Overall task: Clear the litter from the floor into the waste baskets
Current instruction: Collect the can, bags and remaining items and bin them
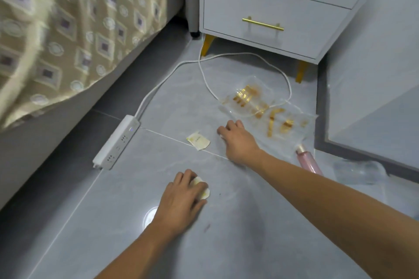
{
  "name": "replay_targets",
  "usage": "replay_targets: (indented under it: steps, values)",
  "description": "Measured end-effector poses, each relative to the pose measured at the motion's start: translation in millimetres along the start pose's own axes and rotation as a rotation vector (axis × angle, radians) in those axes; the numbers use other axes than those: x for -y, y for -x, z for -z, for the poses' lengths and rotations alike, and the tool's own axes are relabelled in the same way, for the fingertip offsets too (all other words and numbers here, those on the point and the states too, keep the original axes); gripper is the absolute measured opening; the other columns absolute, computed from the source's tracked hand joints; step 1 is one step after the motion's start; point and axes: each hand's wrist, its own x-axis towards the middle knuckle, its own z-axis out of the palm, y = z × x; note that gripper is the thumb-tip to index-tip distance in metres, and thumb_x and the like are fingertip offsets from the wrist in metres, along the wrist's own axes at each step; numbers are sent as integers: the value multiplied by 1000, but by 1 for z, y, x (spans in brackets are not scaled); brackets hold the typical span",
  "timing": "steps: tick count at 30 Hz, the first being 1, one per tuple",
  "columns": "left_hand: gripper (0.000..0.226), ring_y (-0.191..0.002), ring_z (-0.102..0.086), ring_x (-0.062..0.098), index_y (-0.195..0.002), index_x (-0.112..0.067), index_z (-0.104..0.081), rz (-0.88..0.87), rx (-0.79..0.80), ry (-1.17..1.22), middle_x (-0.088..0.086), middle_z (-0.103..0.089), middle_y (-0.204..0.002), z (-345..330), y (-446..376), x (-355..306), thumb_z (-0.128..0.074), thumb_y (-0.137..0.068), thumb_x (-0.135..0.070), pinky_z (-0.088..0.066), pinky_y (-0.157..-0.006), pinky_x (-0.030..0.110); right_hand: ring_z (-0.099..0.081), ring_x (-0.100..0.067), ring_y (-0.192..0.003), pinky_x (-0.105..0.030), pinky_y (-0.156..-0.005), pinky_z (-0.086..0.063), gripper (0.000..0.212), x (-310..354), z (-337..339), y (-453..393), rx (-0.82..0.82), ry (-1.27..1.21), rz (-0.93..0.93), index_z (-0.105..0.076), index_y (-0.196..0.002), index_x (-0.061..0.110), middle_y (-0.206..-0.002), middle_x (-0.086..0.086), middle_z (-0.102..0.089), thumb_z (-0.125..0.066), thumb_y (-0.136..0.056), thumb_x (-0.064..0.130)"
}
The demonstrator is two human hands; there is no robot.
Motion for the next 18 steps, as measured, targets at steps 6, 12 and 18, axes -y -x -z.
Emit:
replay_targets:
  steps: [6,12,18]
  values:
    - [10,-96,-47,11,-94,-32,-51,-7,-6,142,-14,-40,-101,-5,-5,0,-56,-89,-39,-47,-66,30,-54,-33,-91,-42,-69,-48,25,-13,-3,33,4,-70,60,-60,-91,12,-95,-8,-58,-50,-78,-6]
    - [13,-88,-43,7,-87,-30,-50,-83,-71,196,-16,-38,-93,15,-28,-22,-60,-94,-33,-48,-63,33,-61,-32,-88,-36,-72,-48,23,-9,22,89,-167,-249,11,-71,-90,9,-91,-9,-66,-57,-80,-6]
    - [8,-86,-50,10,-93,-22,-59,-277,-79,280,-11,-43,-99,37,-55,-104,-66,-91,-24,-53,-63,39,-65,-28,-92,-35,-75,-51,21,-16,64,176,-361,-315,-108,-74,-91,8,-93,-8,-70,-59,-83,-4]
